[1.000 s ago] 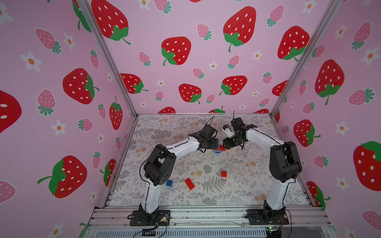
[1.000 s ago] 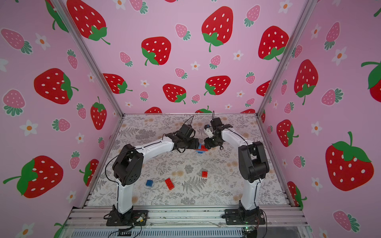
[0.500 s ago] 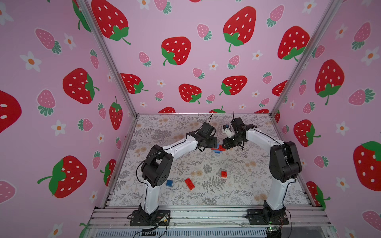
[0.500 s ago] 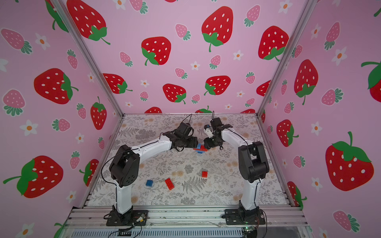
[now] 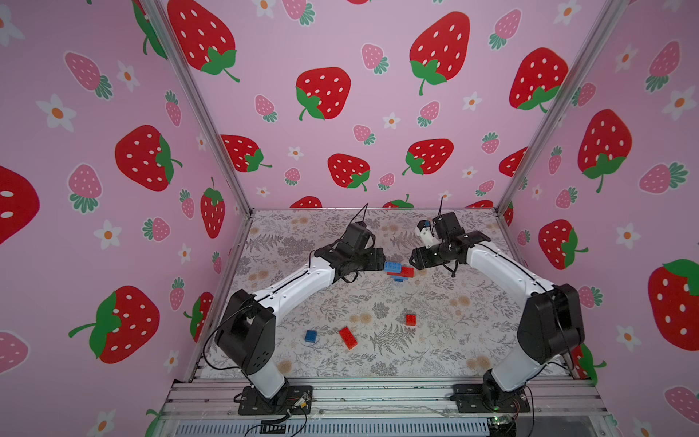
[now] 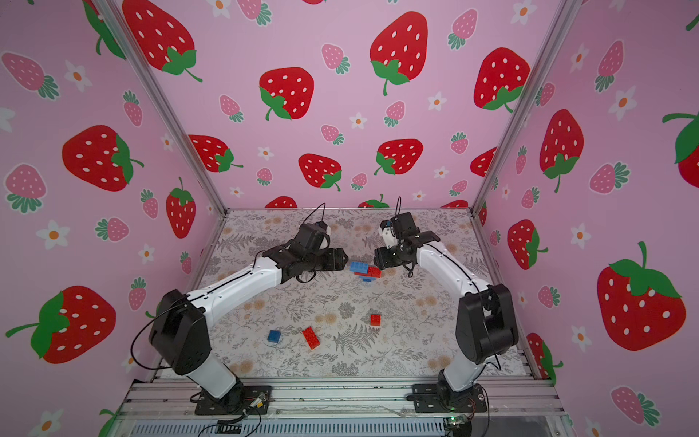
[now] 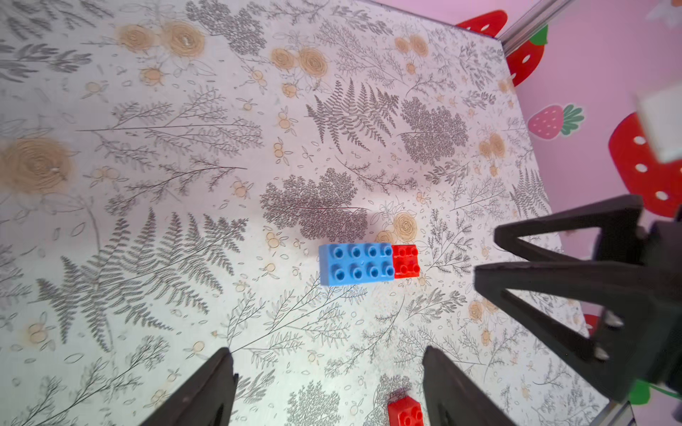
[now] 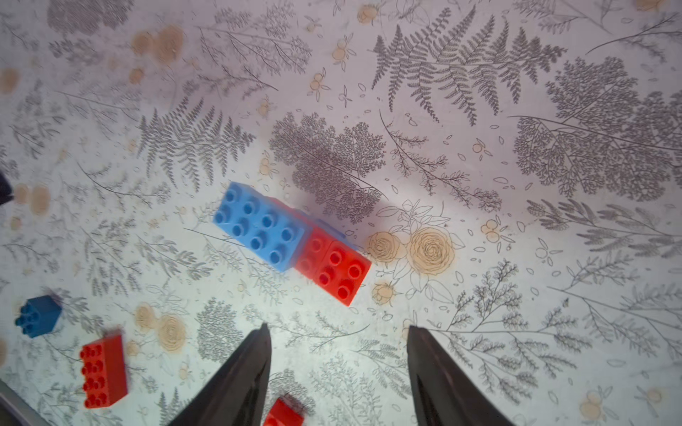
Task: Assemble a heart with lego
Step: Pick up the lego brick from the center of the board.
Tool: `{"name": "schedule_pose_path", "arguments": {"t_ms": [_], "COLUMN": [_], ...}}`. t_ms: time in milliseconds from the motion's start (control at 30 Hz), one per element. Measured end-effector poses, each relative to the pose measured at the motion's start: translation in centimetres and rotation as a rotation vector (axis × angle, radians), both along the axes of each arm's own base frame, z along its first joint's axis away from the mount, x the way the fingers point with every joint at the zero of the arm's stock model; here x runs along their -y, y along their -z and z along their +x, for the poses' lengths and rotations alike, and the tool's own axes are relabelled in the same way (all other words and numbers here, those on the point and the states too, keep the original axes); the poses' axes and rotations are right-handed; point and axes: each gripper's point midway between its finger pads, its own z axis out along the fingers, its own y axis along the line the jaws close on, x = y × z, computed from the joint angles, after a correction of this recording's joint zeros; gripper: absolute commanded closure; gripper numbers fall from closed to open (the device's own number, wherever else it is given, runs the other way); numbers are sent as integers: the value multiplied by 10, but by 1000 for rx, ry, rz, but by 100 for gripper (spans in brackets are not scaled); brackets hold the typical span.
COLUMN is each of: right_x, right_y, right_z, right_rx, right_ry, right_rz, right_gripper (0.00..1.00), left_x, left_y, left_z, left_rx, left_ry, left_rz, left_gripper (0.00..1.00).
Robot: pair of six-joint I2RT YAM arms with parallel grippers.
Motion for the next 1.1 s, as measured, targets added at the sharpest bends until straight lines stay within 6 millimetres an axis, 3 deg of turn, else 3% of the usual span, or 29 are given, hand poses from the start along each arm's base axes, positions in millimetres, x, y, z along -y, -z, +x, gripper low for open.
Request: {"name": "schedule_pose_path", "arguments": {"t_ms": [100, 200, 367, 533, 733, 1100], "right_x": [-19, -44, -107, -158, -197, -225], "right_y": [0, 17, 44, 68, 86, 113], "right_z": [-30, -63, -115, -154, -177, -203], "right_rx": [-10, -60, -118, -136, -123, -108], "right_ry": [4, -17, -104, -174, -213, -256], "right_rz": [31, 25, 13, -15, -38, -104], "right_gripper": [33, 32, 30, 29, 28, 33], "left_x": [-33, -60, -90, -121, -150, -175], "left_y": [2, 2, 0, 9, 14, 10], "left_z": [-14, -27, -47, -63, -80, -98], "left_rx": [-15, -20, -16, -35, -50, -35], "left_ry": [-61, -117, -174, -261, -350, -441], "left_rz": [-18, -32, -48, -66, -84, -117], "left_gripper": [8, 3, 0, 1, 0, 1]}}
